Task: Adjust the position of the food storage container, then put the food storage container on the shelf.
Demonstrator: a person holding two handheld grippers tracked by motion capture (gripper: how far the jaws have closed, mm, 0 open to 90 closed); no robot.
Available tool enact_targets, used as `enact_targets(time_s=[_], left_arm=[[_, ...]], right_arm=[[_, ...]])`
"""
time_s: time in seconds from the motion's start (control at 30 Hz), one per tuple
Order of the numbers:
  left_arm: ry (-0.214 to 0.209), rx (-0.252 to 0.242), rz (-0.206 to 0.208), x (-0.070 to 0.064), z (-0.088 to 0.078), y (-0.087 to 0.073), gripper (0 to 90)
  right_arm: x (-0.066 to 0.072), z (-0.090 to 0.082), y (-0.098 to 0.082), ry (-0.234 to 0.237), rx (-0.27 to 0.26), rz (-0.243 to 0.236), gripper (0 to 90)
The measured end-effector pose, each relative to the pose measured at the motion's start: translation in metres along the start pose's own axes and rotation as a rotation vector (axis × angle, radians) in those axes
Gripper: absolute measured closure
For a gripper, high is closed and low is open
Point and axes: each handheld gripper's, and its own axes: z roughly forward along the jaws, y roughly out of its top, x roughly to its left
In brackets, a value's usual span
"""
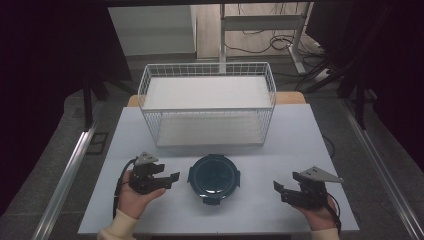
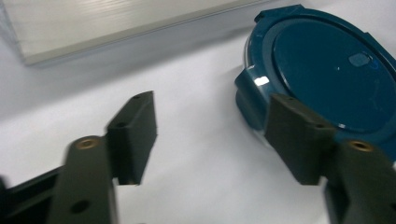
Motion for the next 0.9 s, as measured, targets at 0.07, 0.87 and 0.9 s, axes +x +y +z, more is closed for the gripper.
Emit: enact_targets(time_s=[0.07,0.87,0.9], left_arm=[[-0.003,-0.002,-0.014,0.005,-0.005,-0.003,29.3],[-0.067,0.004,-0.016,0.001,-0.008,0.0,20.2],[-0.069,0.004,-0.016,0.0,-0.008,0.0,19.3]], right_arm=[[0.0,0.0,0.0,0.001,-0.001,0.003,22.5],[0.016,0.0,0.008,0.039,0.0,0.021,22.3],[0.019,0.001,0.009,0.043,0.012,0.004,22.4]])
